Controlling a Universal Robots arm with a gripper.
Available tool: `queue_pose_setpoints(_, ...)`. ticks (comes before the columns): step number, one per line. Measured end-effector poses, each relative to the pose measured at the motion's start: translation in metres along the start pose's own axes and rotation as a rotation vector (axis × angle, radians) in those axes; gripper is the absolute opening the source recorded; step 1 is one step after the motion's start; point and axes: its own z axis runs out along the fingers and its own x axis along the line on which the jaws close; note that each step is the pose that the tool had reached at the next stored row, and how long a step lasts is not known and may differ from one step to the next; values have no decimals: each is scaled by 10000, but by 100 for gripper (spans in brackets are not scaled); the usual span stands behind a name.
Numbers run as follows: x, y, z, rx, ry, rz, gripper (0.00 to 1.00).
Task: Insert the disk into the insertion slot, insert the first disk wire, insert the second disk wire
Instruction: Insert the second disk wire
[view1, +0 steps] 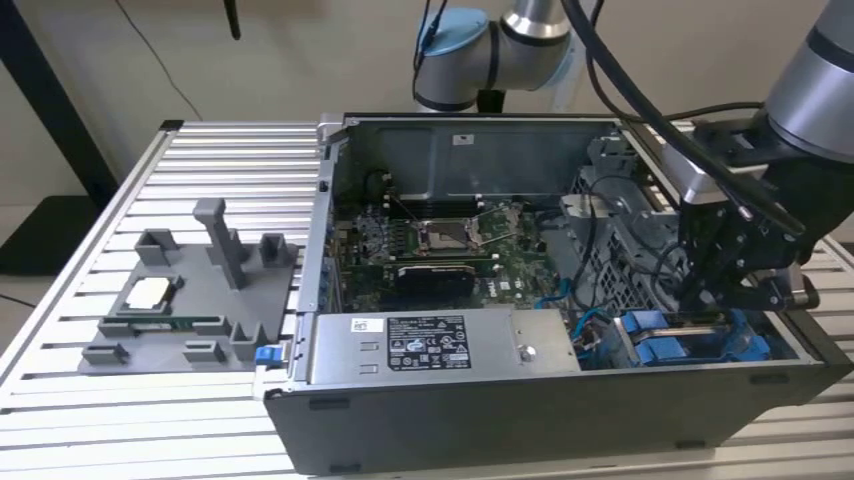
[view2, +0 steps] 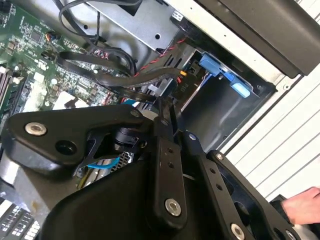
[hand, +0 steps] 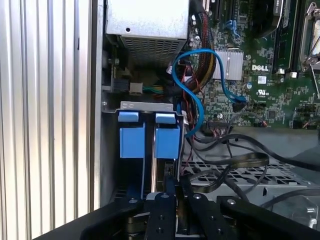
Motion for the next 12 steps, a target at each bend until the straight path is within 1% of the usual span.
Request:
queue_pose_setpoints(4,1,0,17,49,15,54,16)
queue_pose_setpoints(12,3,-11,32,70,28,91,16)
